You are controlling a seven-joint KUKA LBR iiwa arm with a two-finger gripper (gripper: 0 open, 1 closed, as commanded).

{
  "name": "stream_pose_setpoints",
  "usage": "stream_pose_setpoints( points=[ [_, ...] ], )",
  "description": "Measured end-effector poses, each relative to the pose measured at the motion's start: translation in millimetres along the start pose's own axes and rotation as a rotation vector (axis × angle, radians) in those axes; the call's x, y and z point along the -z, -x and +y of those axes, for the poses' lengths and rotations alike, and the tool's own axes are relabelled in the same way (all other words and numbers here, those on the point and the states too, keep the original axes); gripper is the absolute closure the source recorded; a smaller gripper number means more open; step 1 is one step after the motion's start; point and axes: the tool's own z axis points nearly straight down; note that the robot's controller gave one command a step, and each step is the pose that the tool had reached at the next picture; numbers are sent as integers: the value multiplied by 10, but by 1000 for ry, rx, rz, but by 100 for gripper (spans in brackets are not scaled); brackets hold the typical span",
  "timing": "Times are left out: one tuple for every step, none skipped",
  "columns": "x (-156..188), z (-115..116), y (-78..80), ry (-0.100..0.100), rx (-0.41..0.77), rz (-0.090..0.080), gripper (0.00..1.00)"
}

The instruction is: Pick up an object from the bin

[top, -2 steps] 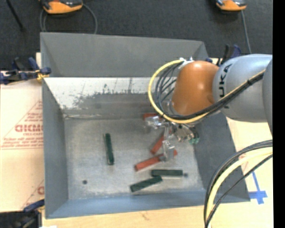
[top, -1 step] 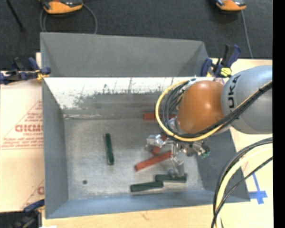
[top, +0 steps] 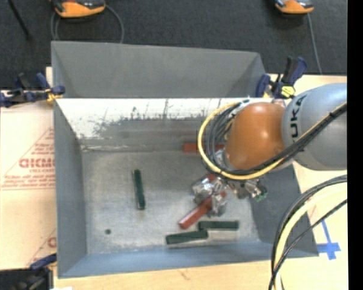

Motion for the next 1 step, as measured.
stream_pose_setpoints(
  points=[
    [1392, -207, 98, -8, 72, -7, 100]
  ],
)
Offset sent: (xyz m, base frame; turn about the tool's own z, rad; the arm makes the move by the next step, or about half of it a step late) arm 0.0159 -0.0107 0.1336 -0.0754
